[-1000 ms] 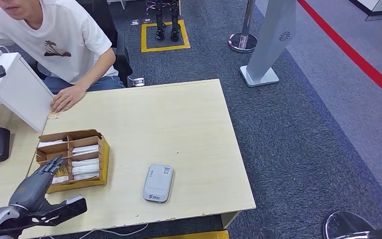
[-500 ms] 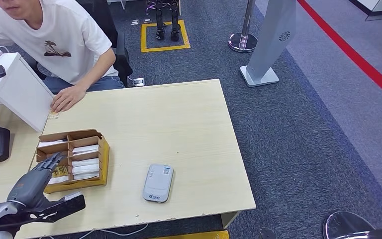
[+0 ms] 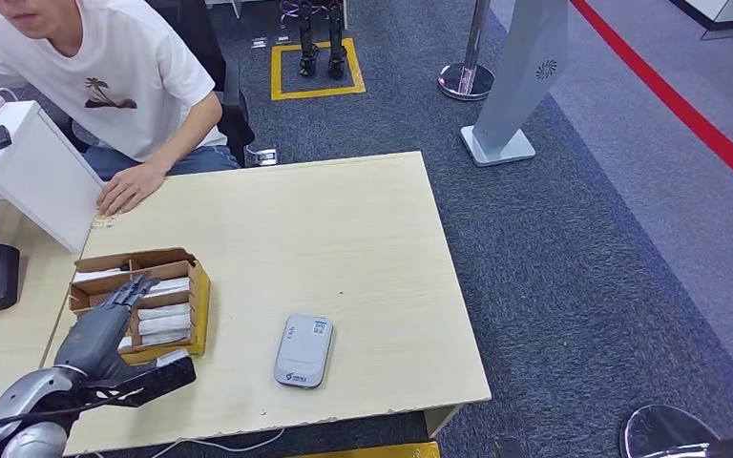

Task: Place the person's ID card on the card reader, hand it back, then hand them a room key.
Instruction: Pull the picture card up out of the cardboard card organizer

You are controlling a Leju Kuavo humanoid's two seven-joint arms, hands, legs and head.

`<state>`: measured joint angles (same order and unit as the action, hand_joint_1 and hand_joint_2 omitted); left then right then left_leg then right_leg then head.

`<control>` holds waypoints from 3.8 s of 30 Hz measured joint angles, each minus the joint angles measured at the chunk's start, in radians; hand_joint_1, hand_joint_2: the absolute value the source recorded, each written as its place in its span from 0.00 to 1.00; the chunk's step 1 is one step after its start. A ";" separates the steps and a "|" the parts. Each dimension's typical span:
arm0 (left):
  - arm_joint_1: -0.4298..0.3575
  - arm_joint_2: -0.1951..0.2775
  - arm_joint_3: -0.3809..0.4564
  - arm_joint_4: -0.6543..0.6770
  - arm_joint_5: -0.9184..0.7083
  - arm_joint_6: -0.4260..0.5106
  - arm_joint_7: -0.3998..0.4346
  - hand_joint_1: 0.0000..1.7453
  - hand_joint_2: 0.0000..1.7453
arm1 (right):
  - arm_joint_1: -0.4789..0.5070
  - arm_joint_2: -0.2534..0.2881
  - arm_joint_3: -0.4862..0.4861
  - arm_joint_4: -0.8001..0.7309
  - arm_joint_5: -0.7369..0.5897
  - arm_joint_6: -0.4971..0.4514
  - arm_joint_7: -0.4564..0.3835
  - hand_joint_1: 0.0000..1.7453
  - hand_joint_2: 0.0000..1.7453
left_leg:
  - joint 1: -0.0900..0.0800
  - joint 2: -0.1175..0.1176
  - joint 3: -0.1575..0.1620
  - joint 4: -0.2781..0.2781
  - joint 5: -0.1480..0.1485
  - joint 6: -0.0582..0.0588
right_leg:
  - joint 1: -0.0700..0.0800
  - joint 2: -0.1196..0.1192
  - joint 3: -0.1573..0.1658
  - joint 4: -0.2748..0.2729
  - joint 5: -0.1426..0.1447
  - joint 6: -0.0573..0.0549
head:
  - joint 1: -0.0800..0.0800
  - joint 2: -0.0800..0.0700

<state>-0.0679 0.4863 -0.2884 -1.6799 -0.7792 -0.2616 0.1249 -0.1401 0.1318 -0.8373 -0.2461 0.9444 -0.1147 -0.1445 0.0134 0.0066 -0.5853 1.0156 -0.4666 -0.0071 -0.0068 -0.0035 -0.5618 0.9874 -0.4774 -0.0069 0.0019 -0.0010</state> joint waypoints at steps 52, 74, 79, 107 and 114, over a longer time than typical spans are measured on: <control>0.110 0.134 -0.034 -0.076 0.048 0.003 0.031 0.00 1.00 | 0.007 0.002 0.005 0.000 -0.014 -0.004 0.005 0.00 0.00 | 0.000 0.000 -0.001 0.000 0.000 0.000 | 0.000 0.000 0.000 0.000 -0.001 0.000 | 0.000 0.000; 0.153 0.122 0.083 -0.084 0.005 0.012 0.049 0.00 1.00 | 0.008 0.002 0.005 0.000 -0.010 -0.005 0.004 0.00 0.00 | 0.000 0.000 -0.001 0.000 0.000 0.000 | 0.000 0.000 0.000 0.000 -0.001 0.000 | 0.000 0.000; 0.153 0.110 0.090 -0.084 0.004 0.012 0.049 0.00 1.00 | 0.008 0.002 0.005 0.000 -0.010 -0.005 0.003 0.00 0.00 | 0.000 0.000 -0.001 0.000 0.000 0.000 | 0.000 0.000 0.000 0.000 -0.001 0.000 | 0.000 0.000; 0.133 0.041 0.090 -0.058 -0.004 0.011 0.025 0.00 1.00 | 0.008 0.002 0.005 0.000 -0.004 -0.004 -0.003 0.00 0.00 | 0.000 0.000 0.000 0.000 0.000 0.000 | 0.000 0.000 0.000 0.000 -0.001 0.000 | 0.000 0.000; 0.130 0.030 0.084 -0.056 -0.004 0.011 0.017 0.00 1.00 | 0.008 0.002 0.005 0.000 -0.003 -0.004 -0.003 0.00 0.00 | 0.000 0.000 0.000 0.000 0.000 0.000 | 0.000 0.000 -0.001 0.000 -0.001 0.000 | 0.000 0.000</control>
<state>0.0622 0.5167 -0.2040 -1.7360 -0.7836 -0.2502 0.1416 -0.1318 0.1335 -0.8320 -0.2461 0.9419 -0.1192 -0.1472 0.0136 0.0068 -0.5858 1.0154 -0.4667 -0.0071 -0.0068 -0.0031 -0.5623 0.9874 -0.4781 -0.0066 0.0018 -0.0009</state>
